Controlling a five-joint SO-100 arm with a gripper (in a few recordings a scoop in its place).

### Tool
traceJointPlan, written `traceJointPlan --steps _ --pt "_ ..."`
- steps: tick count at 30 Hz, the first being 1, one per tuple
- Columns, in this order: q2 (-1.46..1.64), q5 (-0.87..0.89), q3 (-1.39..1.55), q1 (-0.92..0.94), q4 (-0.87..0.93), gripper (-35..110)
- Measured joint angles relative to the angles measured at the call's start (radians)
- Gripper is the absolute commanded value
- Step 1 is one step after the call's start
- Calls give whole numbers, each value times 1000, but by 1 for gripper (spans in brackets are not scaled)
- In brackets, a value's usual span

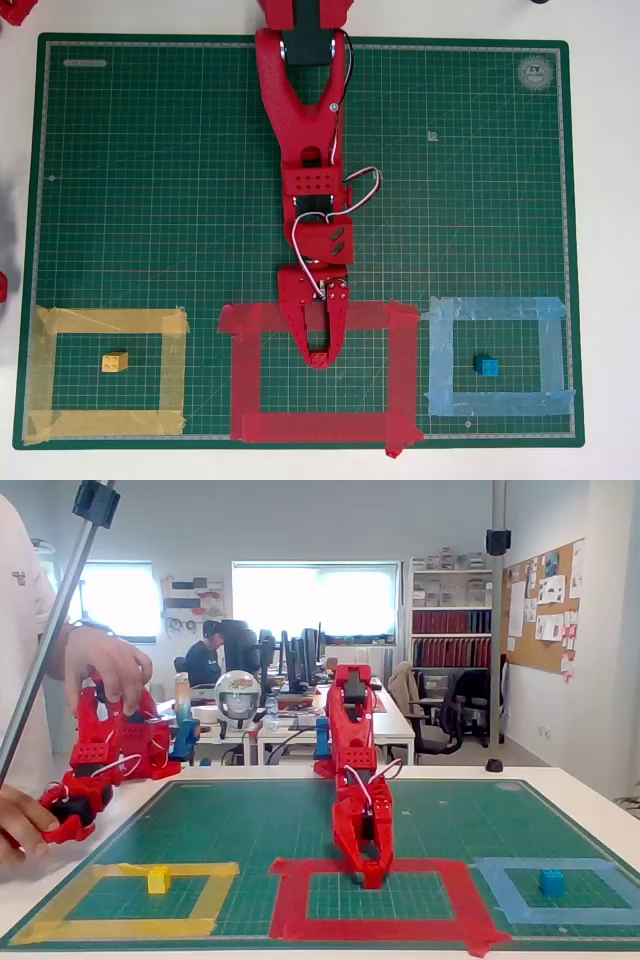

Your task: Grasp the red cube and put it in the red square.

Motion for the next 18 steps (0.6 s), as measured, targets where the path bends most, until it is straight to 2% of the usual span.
traceJointPlan --steps 3,8,18 --pt "0 0 0 0 0 0" --pt "0 0 0 0 0 11" --pt "0 0 12 0 0 16"
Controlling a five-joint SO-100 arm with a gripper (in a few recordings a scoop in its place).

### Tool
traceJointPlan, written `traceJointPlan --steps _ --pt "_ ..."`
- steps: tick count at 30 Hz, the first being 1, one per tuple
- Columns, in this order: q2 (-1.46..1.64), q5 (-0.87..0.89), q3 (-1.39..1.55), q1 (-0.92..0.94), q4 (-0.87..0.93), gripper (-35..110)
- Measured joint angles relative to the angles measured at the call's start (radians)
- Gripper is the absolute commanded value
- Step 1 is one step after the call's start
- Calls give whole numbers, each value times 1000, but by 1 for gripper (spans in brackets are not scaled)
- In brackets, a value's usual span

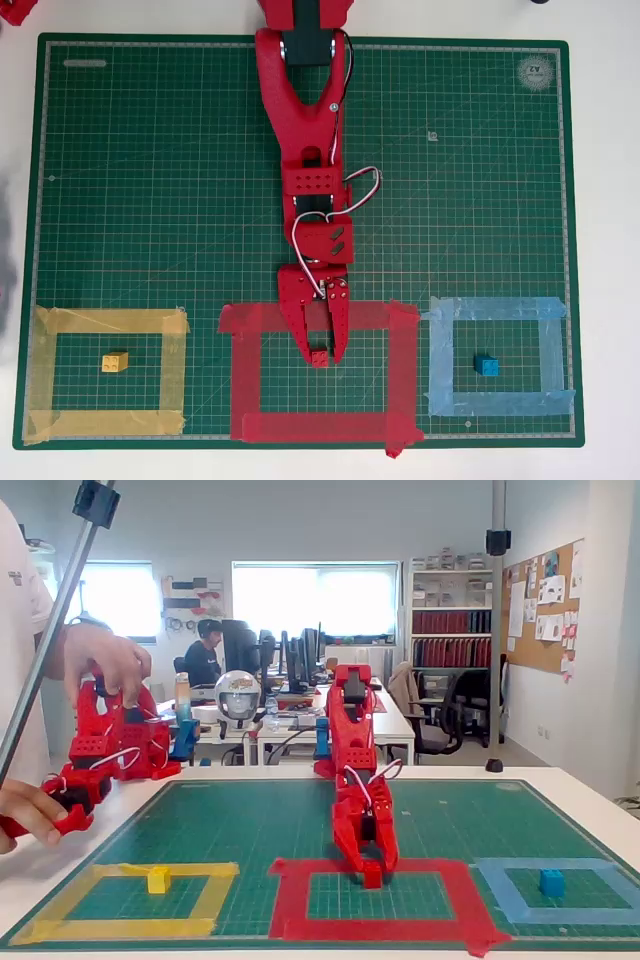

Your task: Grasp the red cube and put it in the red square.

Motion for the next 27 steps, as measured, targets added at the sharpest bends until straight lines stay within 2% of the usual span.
traceJointPlan --steps 5,9,17,19,21,27 --pt "14 9 20 0 6 16" --pt "138 37 106 0 18 16" --pt "650 58 331 -2 275 15" --pt "787 58 439 -14 305 14" --pt "920 63 591 -37 322 -1" --pt "1351 84 1117 -97 388 -1"
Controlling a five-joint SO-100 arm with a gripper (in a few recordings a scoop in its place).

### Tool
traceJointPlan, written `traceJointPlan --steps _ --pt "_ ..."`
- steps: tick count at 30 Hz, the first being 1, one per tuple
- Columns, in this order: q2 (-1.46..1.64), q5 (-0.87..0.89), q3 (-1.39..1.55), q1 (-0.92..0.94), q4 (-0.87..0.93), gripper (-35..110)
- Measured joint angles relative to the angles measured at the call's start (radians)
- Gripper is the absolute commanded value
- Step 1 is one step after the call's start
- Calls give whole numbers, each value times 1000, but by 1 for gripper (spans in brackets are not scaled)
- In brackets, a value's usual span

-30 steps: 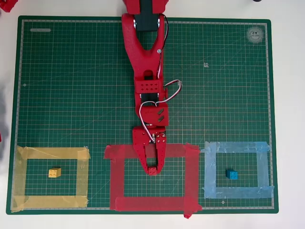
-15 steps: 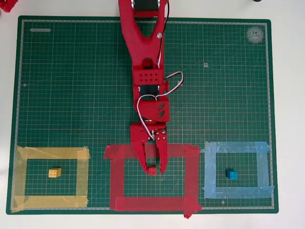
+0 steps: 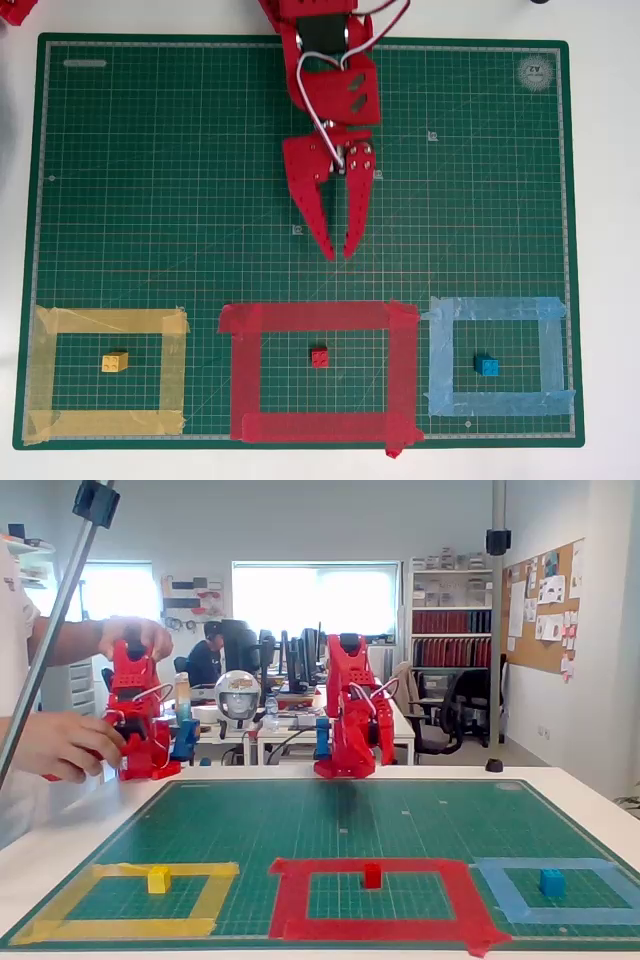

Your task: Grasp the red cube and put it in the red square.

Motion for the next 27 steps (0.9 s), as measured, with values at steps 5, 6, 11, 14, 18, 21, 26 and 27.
traceJointPlan --steps 5,6,11,14,18,21,26,27 --pt "333 41 337 -25 61 -1" --pt "397 44 387 -21 95 -1" --pt "641 60 471 -20 354 -1" --pt "770 63 479 -20 523 -1" --pt "894 61 486 -17 721 -1" --pt "950 61 486 -11 821 -1" --pt "1025 60 486 15 991 -1" --pt "1043 60 486 25 1017 -1"
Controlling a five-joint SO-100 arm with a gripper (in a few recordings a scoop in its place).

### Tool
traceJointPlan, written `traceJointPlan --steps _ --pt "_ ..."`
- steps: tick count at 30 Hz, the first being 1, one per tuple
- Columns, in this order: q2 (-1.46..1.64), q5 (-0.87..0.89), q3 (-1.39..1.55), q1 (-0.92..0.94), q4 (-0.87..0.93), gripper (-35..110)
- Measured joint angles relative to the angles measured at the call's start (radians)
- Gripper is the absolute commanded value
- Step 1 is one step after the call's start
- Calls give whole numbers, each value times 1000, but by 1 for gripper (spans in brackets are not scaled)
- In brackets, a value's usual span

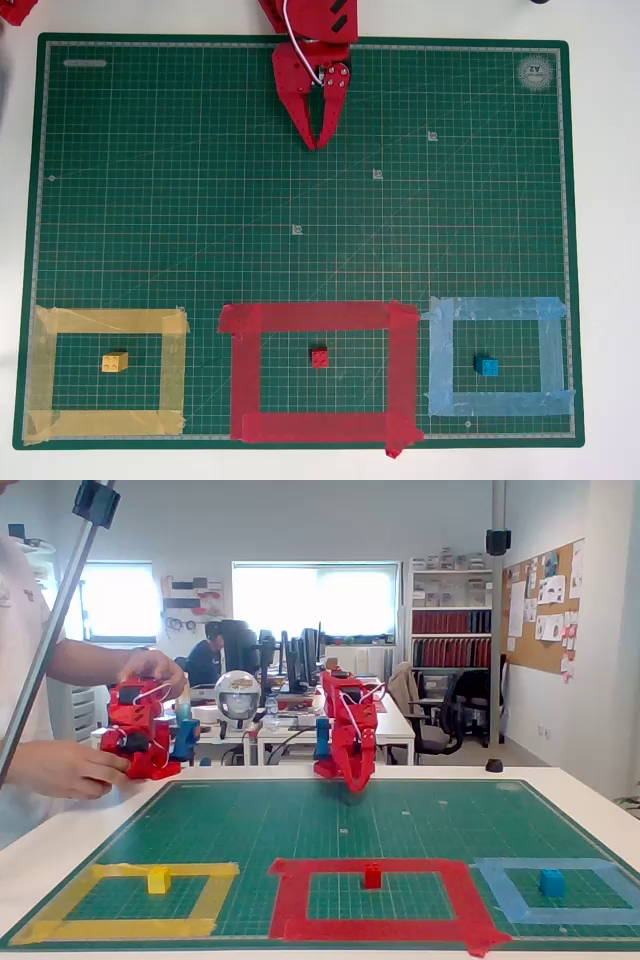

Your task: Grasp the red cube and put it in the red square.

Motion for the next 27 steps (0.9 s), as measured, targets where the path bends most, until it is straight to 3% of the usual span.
traceJointPlan --steps 17,27 --pt "198 -6 2 86 426 -1" --pt "295 -5 2 100 555 -1"
